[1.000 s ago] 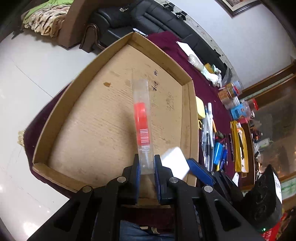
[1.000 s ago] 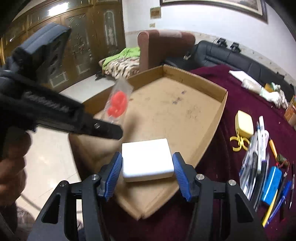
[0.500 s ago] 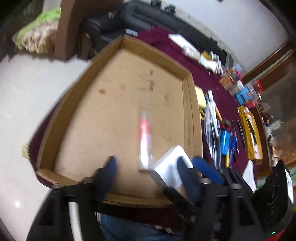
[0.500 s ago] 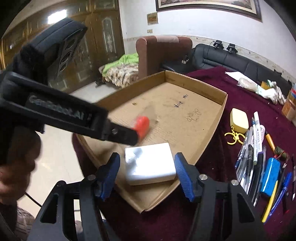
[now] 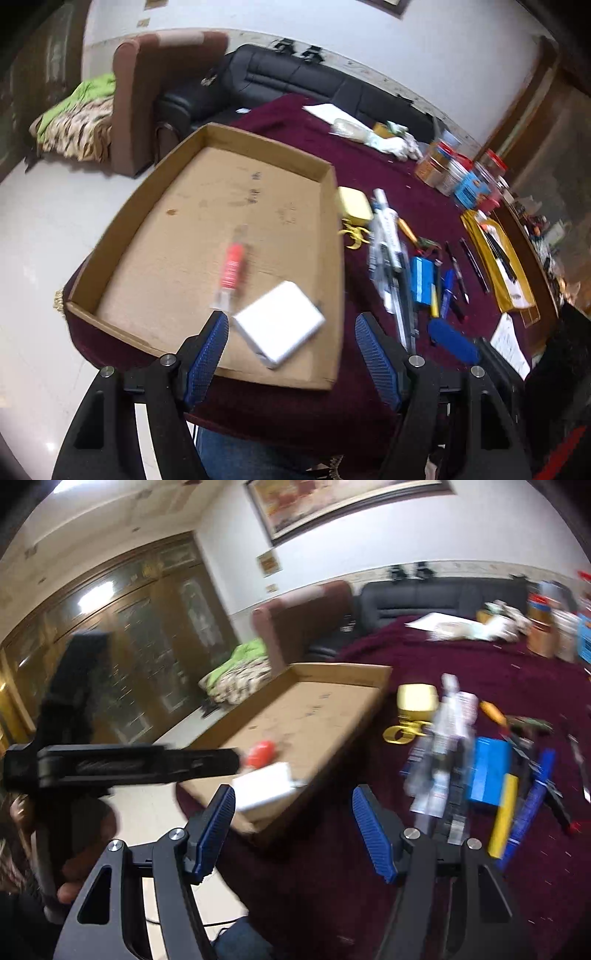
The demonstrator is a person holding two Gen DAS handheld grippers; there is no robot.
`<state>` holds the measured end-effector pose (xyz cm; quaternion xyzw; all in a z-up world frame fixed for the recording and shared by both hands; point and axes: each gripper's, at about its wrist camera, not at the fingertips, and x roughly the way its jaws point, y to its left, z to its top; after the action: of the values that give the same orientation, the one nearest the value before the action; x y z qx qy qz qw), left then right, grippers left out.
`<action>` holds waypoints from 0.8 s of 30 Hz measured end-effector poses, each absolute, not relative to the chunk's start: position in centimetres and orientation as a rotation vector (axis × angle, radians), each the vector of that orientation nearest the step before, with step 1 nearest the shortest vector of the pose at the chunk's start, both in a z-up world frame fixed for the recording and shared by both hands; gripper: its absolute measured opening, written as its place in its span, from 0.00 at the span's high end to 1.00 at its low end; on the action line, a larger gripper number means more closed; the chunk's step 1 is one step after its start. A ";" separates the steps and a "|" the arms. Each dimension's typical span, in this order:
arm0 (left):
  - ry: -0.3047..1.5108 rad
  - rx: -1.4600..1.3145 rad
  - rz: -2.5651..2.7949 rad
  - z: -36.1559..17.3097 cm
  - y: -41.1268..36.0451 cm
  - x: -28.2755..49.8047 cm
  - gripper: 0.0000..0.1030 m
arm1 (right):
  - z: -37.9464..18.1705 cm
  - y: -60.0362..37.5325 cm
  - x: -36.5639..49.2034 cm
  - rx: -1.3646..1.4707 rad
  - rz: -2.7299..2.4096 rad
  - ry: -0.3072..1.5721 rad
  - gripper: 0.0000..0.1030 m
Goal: Organize rigid objects
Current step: 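Move both tools back over the pile of pens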
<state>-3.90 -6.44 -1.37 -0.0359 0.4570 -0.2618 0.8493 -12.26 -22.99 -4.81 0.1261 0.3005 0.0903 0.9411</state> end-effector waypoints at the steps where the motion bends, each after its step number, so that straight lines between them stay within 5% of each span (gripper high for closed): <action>1: 0.950 -0.059 -0.562 -1.2 -7.0 -4.3 0.27 | -5.0 -24.1 -12.6 0.273 0.159 0.609 0.36; 24: 0.998 0.098 -0.649 -3.1 -14.5 -8.3 0.27 | -9.0 -33.9 -13.5 0.337 -0.129 0.709 0.37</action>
<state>-8.33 -14.49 -3.06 0.0460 0.4697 -0.3055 0.8270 -13.52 -33.94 -9.04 0.1639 0.3454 -0.0627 0.9219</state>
